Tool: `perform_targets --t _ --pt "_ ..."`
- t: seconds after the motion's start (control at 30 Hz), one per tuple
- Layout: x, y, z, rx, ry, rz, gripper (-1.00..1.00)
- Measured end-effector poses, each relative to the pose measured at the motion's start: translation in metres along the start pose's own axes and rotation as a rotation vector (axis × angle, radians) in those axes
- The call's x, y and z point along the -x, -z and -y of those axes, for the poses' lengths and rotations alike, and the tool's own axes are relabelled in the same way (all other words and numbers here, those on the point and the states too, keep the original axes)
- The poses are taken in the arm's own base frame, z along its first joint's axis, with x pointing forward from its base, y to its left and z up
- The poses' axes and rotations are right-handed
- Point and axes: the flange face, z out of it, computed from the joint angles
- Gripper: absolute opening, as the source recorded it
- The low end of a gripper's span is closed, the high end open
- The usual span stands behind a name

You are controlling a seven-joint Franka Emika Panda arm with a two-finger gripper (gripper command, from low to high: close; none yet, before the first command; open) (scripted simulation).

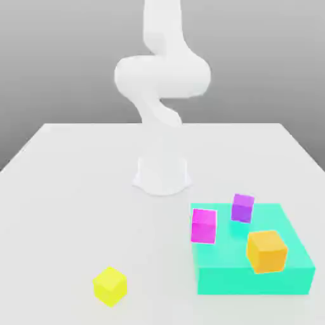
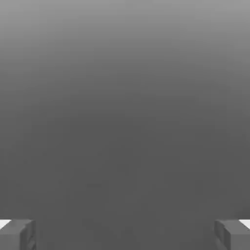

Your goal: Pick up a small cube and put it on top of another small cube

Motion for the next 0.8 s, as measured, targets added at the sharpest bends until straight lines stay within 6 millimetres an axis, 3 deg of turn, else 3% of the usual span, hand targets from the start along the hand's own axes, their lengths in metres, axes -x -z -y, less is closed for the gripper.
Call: perform_targets --t 0.2,0.43,0.6,0.8 --pt "0.002 -0.129 -0.037 0.177 -0.126 0.075 0.00" --pt "0.027 -0.255 -0.112 0.368 -0.276 0.166 0.00" --pt "0.060 -0.325 -0.181 0.499 -0.394 0.235 0.00" --pt "0.117 -0.386 -0.261 0.638 -0.525 0.322 0.00"
